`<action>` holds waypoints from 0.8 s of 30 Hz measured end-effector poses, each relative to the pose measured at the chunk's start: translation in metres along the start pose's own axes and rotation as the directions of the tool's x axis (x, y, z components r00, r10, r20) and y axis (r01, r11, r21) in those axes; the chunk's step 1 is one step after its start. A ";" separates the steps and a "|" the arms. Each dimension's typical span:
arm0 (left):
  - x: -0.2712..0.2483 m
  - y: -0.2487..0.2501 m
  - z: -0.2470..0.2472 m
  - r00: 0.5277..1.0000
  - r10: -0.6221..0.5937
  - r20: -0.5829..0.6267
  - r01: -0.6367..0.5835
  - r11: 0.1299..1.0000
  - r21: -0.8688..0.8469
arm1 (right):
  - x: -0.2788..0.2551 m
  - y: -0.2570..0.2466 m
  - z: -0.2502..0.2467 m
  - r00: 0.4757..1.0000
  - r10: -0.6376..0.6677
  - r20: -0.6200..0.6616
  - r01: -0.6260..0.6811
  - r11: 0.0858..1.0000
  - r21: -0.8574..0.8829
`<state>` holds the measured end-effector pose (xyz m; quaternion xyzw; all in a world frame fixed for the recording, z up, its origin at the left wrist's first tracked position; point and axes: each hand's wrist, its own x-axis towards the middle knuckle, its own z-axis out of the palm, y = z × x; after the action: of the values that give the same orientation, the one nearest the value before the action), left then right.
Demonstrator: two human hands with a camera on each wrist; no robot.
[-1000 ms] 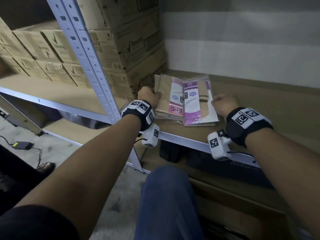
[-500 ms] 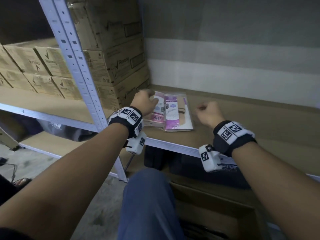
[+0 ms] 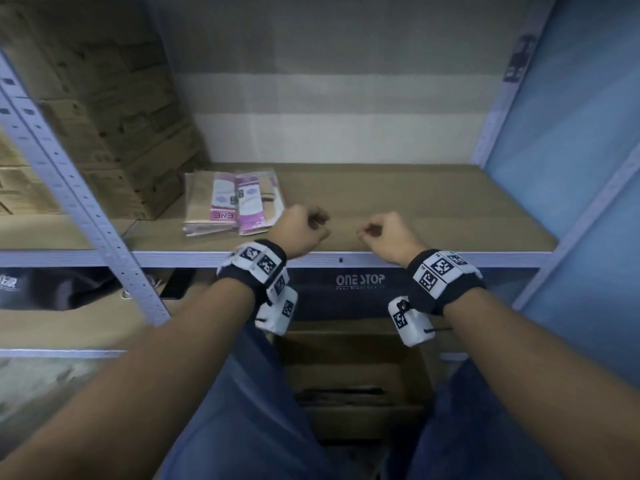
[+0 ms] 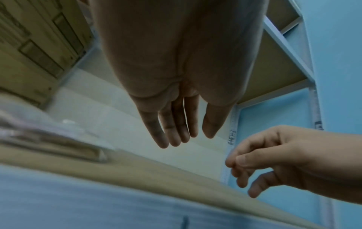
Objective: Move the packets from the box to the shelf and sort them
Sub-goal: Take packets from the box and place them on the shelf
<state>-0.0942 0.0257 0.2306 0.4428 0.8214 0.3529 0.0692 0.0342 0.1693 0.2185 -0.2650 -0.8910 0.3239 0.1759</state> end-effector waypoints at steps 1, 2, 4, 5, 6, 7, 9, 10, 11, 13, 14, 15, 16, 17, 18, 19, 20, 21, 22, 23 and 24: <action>-0.006 0.002 0.015 1.000 -0.003 0.028 0.003 1.000 -0.023 | -0.008 0.009 0.002 0.999 0.021 0.044 -0.021 1.000 -0.011; -0.012 0.002 0.029 0.998 -0.009 0.068 0.012 0.999 -0.049 | -0.015 0.019 0.005 0.995 0.045 0.088 -0.043 0.999 -0.026; -0.022 -0.005 0.056 0.984 -0.043 0.171 0.055 0.996 -0.070 | -0.028 0.039 0.014 0.985 0.074 0.158 -0.065 0.996 -0.063; -0.027 -0.010 0.068 0.973 -0.072 0.217 0.084 0.995 -0.045 | -0.036 0.048 0.020 0.978 0.086 0.188 -0.071 0.994 -0.084; -0.031 -0.015 0.079 0.959 -0.109 0.261 0.112 0.994 0.004 | -0.041 0.057 0.025 0.969 0.110 0.221 -0.087 0.990 -0.110; -0.035 -0.023 0.090 0.941 -0.148 0.304 0.136 0.989 0.058 | -0.046 0.066 0.031 0.956 0.131 0.261 -0.098 0.986 -0.135; -0.044 -0.042 0.110 0.892 -0.228 0.391 0.180 0.971 0.154 | -0.056 0.082 0.044 0.922 0.183 0.341 -0.116 0.971 -0.208; -0.047 -0.050 0.118 0.866 -0.260 0.427 0.195 0.962 0.191 | -0.059 0.090 0.050 0.905 0.207 0.373 -0.119 0.962 -0.244; -0.051 -0.059 0.128 0.840 -0.288 0.459 0.205 0.953 0.222 | -0.060 0.099 0.058 0.885 0.230 0.406 -0.126 0.955 -0.267; -0.056 -0.075 0.148 0.793 -0.337 0.508 0.213 0.934 0.287 | -0.061 0.116 0.075 0.849 0.279 0.449 -0.144 0.940 -0.310; -0.059 -0.081 0.156 0.776 -0.356 0.520 0.212 0.925 0.316 | -0.062 0.124 0.085 0.830 0.307 0.465 -0.151 0.927 -0.343; -0.061 -0.086 0.163 0.768 -0.371 0.523 0.208 0.915 0.344 | -0.063 0.130 0.096 0.812 0.332 0.480 -0.153 0.915 -0.373; -0.063 -0.093 0.172 0.749 -0.394 0.533 0.213 0.905 0.369 | -0.064 0.137 0.108 0.793 0.351 0.497 -0.151 0.905 -0.398; -0.064 -0.103 0.181 0.736 -0.406 0.542 0.213 0.899 0.383 | -0.066 0.144 0.119 0.772 0.365 0.519 -0.144 0.897 -0.418; -0.065 -0.110 0.189 0.715 -0.425 0.555 0.223 0.891 0.396 | -0.068 0.151 0.130 0.747 0.383 0.544 -0.136 0.888 -0.438; -0.068 -0.119 0.197 0.693 -0.439 0.572 0.218 0.884 0.414 | -0.070 0.159 0.141 0.721 0.400 0.566 -0.131 0.880 -0.456; -0.070 -0.131 0.210 0.667 -0.454 0.591 0.219 0.878 0.426 | -0.073 0.167 0.151 0.700 0.409 0.586 -0.119 0.875 -0.469; -0.072 -0.141 0.219 0.643 -0.465 0.609 0.205 0.870 0.448 | -0.074 0.177 0.162 0.675 0.422 0.606 -0.106 0.868 -0.486; -0.075 -0.146 0.222 0.636 -0.469 0.613 0.200 0.867 0.456 | -0.075 0.185 0.171 0.644 0.435 0.629 -0.087 0.859 -0.505; -0.077 -0.154 0.228 0.629 -0.481 0.611 0.208 0.861 0.464 | -0.075 0.191 0.180 0.616 0.441 0.653 -0.059 0.852 -0.520; -0.079 -0.165 0.237 0.601 -0.498 0.625 0.220 0.855 0.470 | -0.075 0.200 0.189 0.598 0.445 0.666 -0.035 0.845 -0.534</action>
<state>-0.0582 0.0278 -0.0667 0.3726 0.8457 -0.0244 0.3812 0.0742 0.1637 -0.0634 -0.2568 -0.8830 0.2015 -0.3372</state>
